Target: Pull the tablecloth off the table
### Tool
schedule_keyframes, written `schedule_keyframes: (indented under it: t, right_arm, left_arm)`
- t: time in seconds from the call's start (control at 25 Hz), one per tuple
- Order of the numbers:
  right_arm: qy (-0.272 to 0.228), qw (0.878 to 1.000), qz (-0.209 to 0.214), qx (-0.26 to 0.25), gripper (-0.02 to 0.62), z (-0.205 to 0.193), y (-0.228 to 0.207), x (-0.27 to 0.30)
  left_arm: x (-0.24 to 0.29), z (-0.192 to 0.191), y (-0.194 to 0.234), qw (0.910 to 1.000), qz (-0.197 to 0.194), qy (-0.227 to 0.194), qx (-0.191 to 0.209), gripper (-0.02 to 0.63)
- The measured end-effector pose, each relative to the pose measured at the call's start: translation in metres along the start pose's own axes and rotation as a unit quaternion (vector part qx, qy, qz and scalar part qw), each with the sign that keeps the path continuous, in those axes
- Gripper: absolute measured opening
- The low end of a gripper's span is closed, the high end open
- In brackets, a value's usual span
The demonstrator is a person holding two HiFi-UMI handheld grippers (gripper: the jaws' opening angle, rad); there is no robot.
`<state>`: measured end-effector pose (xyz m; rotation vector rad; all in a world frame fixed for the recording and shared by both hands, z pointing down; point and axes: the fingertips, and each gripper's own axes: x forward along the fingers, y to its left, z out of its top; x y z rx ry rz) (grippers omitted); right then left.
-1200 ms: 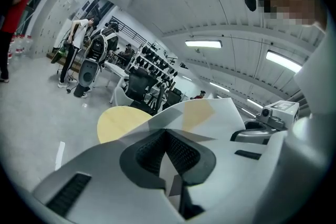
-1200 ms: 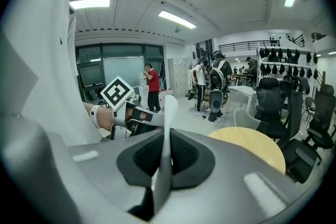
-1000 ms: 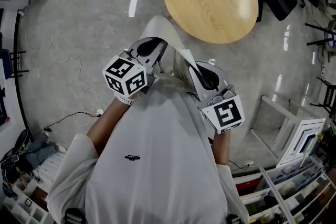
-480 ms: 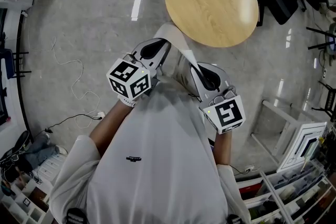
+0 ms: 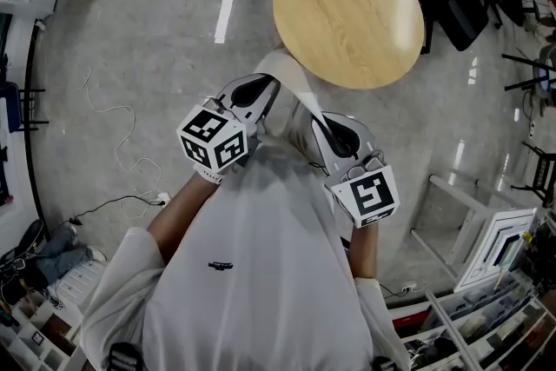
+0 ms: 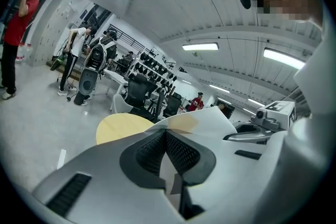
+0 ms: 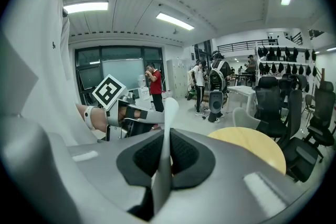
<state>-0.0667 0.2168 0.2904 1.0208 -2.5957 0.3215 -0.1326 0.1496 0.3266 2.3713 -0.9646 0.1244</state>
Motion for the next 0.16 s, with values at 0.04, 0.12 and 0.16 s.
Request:
schedule_keyframes:
  t: [0.04, 0.12, 0.16]
  right_arm:
    - [-0.002, 1.0, -0.001, 0.002, 0.023, 0.0006, 0.0005, 0.0009]
    - [-0.004, 1.0, -0.002, 0.004, 0.023, 0.0014, 0.0018, 0.0026]
    - [-0.004, 1.0, -0.001, 0.005, 0.022, 0.0016, 0.0025, 0.0034]
  left_arm:
    - [-0.0012, 0.0005, 0.0008, 1.0, 0.0, 0.0, 0.0, 0.006]
    - [-0.0037, 0.0013, 0.0021, 1.0, 0.002, 0.001, -0.001, 0.006]
    - [-0.0049, 0.0016, 0.0027, 1.0, 0.002, 0.001, -0.001, 0.006]
